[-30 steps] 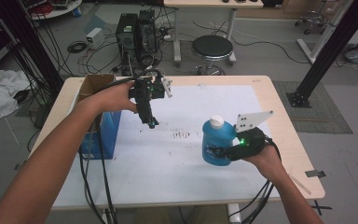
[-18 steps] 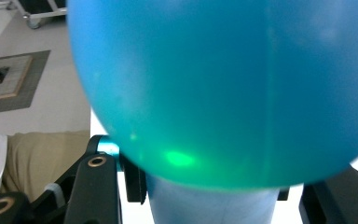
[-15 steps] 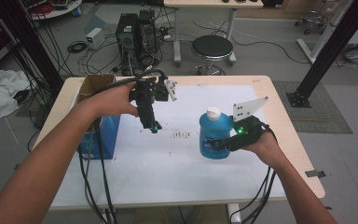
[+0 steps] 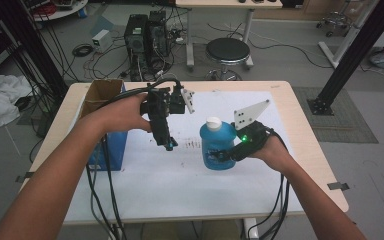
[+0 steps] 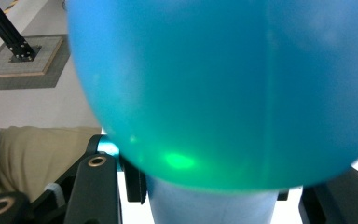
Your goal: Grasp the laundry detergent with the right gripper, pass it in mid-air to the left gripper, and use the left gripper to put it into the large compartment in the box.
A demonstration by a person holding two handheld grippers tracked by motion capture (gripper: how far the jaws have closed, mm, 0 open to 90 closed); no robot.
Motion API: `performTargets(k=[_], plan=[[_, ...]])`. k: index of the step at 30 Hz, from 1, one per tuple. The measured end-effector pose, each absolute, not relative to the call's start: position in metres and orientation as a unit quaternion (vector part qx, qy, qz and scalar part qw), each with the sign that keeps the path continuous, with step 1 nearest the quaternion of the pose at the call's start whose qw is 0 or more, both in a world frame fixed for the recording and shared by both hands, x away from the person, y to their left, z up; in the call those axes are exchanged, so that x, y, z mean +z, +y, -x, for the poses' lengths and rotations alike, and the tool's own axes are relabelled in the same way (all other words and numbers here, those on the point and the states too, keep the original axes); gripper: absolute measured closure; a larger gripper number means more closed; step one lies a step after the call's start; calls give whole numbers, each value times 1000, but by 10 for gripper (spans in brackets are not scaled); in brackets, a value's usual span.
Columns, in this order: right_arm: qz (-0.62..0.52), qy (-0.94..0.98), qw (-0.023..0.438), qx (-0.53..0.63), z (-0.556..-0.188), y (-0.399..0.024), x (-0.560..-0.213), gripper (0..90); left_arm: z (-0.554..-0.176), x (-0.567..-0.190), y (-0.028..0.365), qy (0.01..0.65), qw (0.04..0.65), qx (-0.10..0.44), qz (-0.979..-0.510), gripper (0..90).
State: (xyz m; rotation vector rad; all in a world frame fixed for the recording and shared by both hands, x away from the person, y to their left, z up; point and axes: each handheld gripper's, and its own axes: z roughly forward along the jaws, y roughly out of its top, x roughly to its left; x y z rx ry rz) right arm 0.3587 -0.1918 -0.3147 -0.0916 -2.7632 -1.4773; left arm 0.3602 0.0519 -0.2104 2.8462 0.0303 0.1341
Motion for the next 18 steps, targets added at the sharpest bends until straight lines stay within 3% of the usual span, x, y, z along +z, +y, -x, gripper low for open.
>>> performTargets(k=[18], plan=[[12,-883,-1,-470,-357,-165,-312,447,-352,-194,41,5,160,18,-987,17]])
